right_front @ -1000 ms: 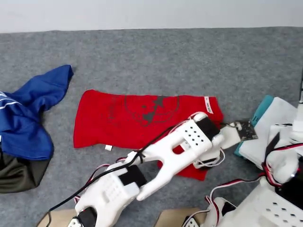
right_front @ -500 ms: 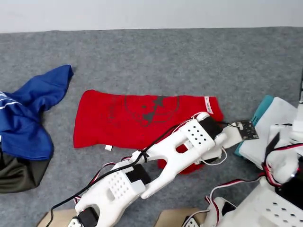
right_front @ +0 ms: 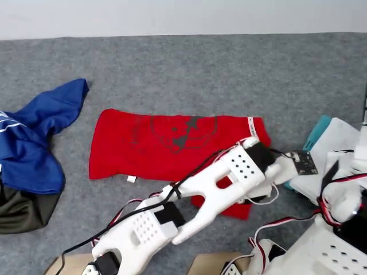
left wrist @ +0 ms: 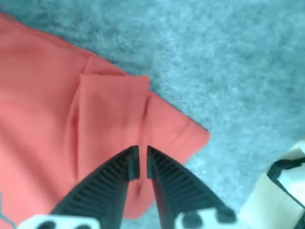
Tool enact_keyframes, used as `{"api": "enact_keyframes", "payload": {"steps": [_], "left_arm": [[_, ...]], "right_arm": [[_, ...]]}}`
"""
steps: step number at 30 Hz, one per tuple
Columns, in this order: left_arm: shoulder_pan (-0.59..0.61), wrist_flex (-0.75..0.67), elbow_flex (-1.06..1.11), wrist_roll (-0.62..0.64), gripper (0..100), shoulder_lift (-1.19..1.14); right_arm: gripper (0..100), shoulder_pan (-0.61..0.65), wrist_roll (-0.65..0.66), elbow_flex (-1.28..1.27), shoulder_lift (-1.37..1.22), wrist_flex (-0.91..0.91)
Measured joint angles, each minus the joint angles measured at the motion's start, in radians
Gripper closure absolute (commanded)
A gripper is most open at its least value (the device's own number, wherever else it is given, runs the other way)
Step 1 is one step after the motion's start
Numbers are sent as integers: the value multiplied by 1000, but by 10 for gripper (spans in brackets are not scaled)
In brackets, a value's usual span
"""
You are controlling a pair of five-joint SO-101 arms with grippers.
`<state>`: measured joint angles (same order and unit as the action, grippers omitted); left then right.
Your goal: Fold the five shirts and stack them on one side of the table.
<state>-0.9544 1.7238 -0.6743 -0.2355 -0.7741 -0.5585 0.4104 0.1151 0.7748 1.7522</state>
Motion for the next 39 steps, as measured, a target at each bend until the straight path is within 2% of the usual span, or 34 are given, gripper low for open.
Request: {"api": "enact_keyframes", "payload": {"steps": [13, 18, 26, 32, 39], "left_arm": [[23, -60, 0, 0, 914, -121], [35, -58, -15, 0, 996, -137], [38, -3, -172, 0, 994, -137], [38, 0, -189, 0, 991, -137], [44, 0, -97, 0, 868, -137]], "right_arm": [[937, 0, 0, 0, 0, 0], [937, 0, 0, 0, 0, 0], [937, 0, 0, 0, 0, 0], [937, 0, 0, 0, 0, 0], [937, 0, 0, 0, 0, 0]]}}
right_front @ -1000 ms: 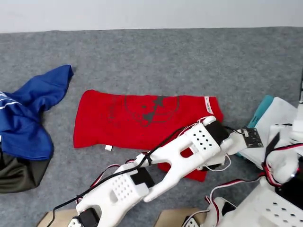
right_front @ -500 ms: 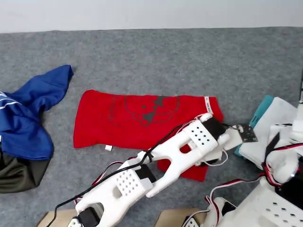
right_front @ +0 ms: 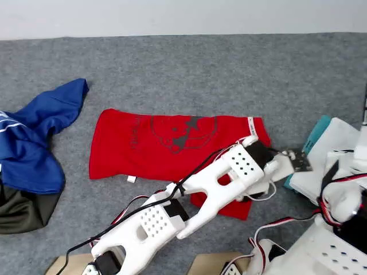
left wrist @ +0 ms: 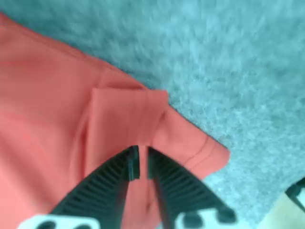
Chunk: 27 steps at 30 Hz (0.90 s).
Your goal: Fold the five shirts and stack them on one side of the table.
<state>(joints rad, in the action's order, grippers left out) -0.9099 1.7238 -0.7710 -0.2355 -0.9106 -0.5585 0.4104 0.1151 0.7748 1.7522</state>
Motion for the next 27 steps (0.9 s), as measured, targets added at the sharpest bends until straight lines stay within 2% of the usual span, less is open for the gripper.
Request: {"api": "enact_keyframes", "payload": {"steps": [7, 12, 16, 24, 27], "left_arm": [[80, 0, 38, -15, 867, -5], [120, 0, 44, -37, 943, -8], [121, 0, 48, -75, 959, -8], [121, 0, 48, -77, 964, -8], [121, 0, 48, -78, 996, -8]], "right_arm": [[937, 0, 0, 0, 0, 0], [937, 0, 0, 0, 0, 0], [937, 0, 0, 0, 0, 0], [937, 0, 0, 0, 0, 0], [937, 0, 0, 0, 0, 0]]}}
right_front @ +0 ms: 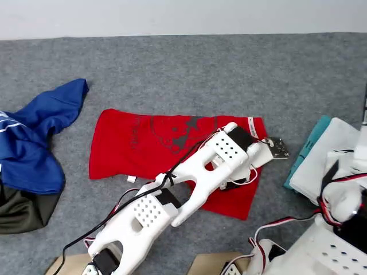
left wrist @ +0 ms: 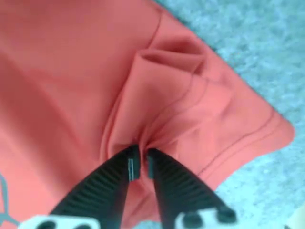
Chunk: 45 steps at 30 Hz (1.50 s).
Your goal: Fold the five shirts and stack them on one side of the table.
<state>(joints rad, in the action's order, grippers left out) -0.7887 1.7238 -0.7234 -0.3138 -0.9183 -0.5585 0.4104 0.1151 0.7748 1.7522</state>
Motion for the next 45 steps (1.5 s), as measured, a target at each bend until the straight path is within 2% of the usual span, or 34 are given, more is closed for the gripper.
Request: {"api": "enact_keyframes", "payload": {"steps": [7, 16, 23, 29, 33, 45], "left_arm": [[11, 0, -46, -3, 994, 2], [126, 0, -192, -5, 987, -3], [184, 0, -344, -5, 856, -127], [235, 0, -482, -12, 852, -238], [275, 0, -565, -72, 852, -281], [354, 3, -663, -121, 852, -299]], "right_arm": [[937, 0, 0, 0, 0, 0], [937, 0, 0, 0, 0, 0], [937, 0, 0, 0, 0, 0], [937, 0, 0, 0, 0, 0], [937, 0, 0, 0, 0, 0], [938, 0, 0, 0, 0, 0]]}}
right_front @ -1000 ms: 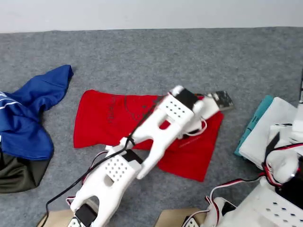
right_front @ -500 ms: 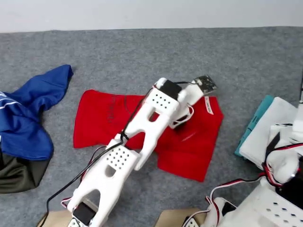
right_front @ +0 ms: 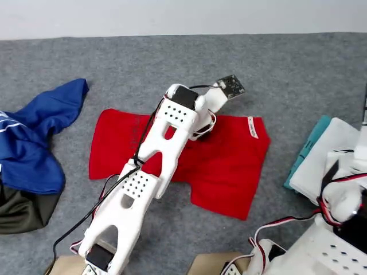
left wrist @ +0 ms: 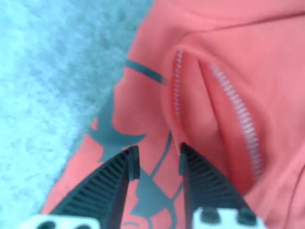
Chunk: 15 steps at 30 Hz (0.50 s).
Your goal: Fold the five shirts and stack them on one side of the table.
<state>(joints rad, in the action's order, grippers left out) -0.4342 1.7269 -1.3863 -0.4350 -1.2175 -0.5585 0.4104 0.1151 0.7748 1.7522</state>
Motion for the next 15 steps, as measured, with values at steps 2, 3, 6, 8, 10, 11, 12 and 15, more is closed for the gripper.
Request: {"api": "enact_keyframes", "payload": {"steps": [2, 3, 6, 8, 10, 11, 12, 15], "left_arm": [[0, 0, -29, -5, 852, 0], [0, 0, -41, -5, 852, 0], [9, 0, -69, -5, 852, 0], [21, 0, -77, -5, 852, 0], [28, 0, -78, -5, 852, 0], [29, 0, -78, -5, 852, 8], [29, 0, -78, -5, 852, 20], [23, 0, -78, 18, 852, 95]], "right_arm": [[938, 0, 0, 0, 0, 0], [939, 0, 0, 0, 0, 0], [939, 0, 0, 0, 0, 0], [939, 0, 0, 0, 0, 0], [939, 0, 0, 0, 0, 0], [940, 0, 0, 0, 0, 0], [940, 0, 0, 0, 0, 0], [940, 0, 0, 0, 0, 0]]}}
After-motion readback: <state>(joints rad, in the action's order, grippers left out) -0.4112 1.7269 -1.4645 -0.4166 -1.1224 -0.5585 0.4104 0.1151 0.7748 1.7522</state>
